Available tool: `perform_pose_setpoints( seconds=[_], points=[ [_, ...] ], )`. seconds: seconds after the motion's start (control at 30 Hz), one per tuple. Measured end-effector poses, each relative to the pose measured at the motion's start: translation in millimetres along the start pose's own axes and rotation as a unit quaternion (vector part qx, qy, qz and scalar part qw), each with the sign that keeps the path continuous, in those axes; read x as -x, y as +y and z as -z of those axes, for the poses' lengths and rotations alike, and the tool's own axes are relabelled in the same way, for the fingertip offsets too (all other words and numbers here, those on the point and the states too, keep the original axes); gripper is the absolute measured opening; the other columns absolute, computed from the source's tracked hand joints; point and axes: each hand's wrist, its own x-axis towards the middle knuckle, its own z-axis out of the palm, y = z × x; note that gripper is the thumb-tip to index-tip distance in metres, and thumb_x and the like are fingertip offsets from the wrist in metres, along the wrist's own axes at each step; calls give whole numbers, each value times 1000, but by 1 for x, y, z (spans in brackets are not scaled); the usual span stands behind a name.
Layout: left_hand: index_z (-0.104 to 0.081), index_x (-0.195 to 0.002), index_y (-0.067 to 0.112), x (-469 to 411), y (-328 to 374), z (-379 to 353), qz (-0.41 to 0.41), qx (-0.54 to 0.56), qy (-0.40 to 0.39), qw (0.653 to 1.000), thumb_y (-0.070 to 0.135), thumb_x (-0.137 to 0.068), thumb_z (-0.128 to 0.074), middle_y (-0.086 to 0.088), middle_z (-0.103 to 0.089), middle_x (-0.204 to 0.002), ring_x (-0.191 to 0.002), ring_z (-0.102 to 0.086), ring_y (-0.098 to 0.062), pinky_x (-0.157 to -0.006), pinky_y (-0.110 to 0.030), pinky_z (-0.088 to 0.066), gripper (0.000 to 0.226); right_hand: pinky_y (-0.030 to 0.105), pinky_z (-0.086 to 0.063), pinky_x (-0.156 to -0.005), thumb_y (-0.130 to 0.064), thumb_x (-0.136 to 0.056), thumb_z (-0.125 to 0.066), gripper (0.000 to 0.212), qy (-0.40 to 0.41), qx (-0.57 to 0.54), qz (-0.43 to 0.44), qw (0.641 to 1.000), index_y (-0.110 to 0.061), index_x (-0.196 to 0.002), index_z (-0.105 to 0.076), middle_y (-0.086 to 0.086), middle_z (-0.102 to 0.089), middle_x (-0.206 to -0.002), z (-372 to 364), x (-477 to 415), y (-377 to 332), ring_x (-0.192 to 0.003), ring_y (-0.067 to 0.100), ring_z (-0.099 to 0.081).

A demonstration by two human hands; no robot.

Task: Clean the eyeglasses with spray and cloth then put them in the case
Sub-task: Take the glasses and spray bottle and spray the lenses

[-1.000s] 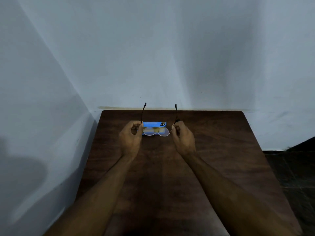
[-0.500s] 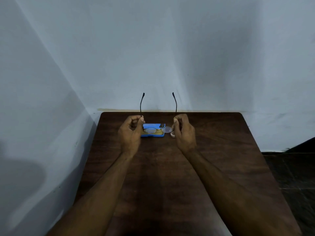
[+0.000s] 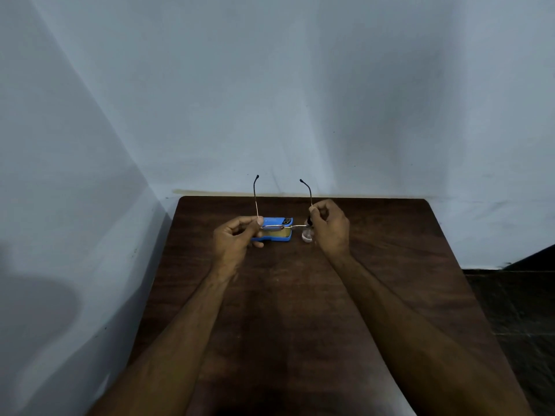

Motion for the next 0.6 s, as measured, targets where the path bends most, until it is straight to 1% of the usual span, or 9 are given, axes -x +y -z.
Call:
perform_pose_setpoints(
  seconds=[0.07, 0.13, 0.2, 0.27, 0.33, 0.4, 0.47, 0.5, 0.6],
  points=[
    [-80, -101, 8, 2, 1, -1, 19, 28, 5, 999, 7, -94, -78, -1, -79, -75, -67, -73, -7, -55, -23, -61, 8, 35, -58, -54, -12, -98, -63, 10, -2, 11, -10, 1000, -11, -90, -68, 9, -73, -79, -2, -1, 1, -56, 17, -68],
    [-78, -105, 12, 3, 2, 0, 32, 53, 17, 998, 5, -93, -79, 0, -80, -78, -68, -74, -8, -53, -23, -60, 14, 37, -58, -55, -14, -95, -64, 12, -8, 20, -25, 999, -16, -84, -69, 5, -73, -74, -4, -2, 1, -55, 21, -69],
    [-76, -110, 14, 4, 2, 1, 20, 46, 23, 998, 4, -93, -79, -1, -81, -81, -72, -75, -9, -52, -23, -59, 20, 41, -57, -55, -15, -92, -65, 13, -19, 23, -48, 998, -18, -80, -69, 4, -72, -68, -7, -5, 2, -54, 23, -69],
    [-75, -114, 10, 7, 4, 3, -8, 14, 17, 1000, 5, -95, -77, -1, -81, -87, -77, -76, -9, -52, -24, -59, 20, 38, -54, -53, -14, -90, -66, 14, -29, 20, -74, 997, -18, -77, -70, 5, -72, -63, -9, -7, 2, -50, 20, -66],
    [-78, -111, 11, 8, 7, 6, -38, -31, -6, 999, 3, -98, -73, 2, -81, -92, -79, -74, -9, -55, -23, -60, 16, 33, -50, -52, -12, -90, -66, 14, -36, 18, -94, 995, -16, -77, -71, 6, -72, -62, -9, -8, -2, -48, 16, -62],
    [-79, -107, 18, 8, 8, 11, -73, -90, -41, 992, 1, -99, -71, 3, -80, -98, -83, -75, -17, -58, -23, -61, 20, 28, -48, -48, -12, -91, -67, 13, -45, 20, -111, 993, -13, -80, -73, 6, -71, -64, -8, -9, -5, -47, 13, -60],
    [-80, -109, 21, 5, 6, 19, -91, -136, -70, 984, 4, -98, -73, -2, -81, -104, -89, -77, -27, -62, -29, -64, 22, 27, -46, -45, -13, -93, -68, 13, -52, 18, -127, 990, -11, -81, -74, 8, -70, -65, -9, -11, -6, -47, 14, -58],
    [-80, -111, 23, 3, 5, 23, -96, -156, -81, 980, 7, -98, -74, -2, -81, -106, -91, -77, -28, -64, -33, -65, 22, 27, -45, -45, -14, -93, -69, 14, -54, 14, -136, 989, -10, -81, -74, 8, -70, -65, -10, -12, -6, -47, 14, -58],
    [-80, -113, 30, -1, 7, 33, -127, -208, -101, 965, 12, -98, -76, 3, -79, -110, -95, -77, -23, -68, -43, -67, 24, 28, -42, -43, -17, -95, -71, 19, -61, -12, -166, 984, -10, -77, -72, 10, -67, -63, -12, -16, -6, -46, 17, -55]
  ],
)
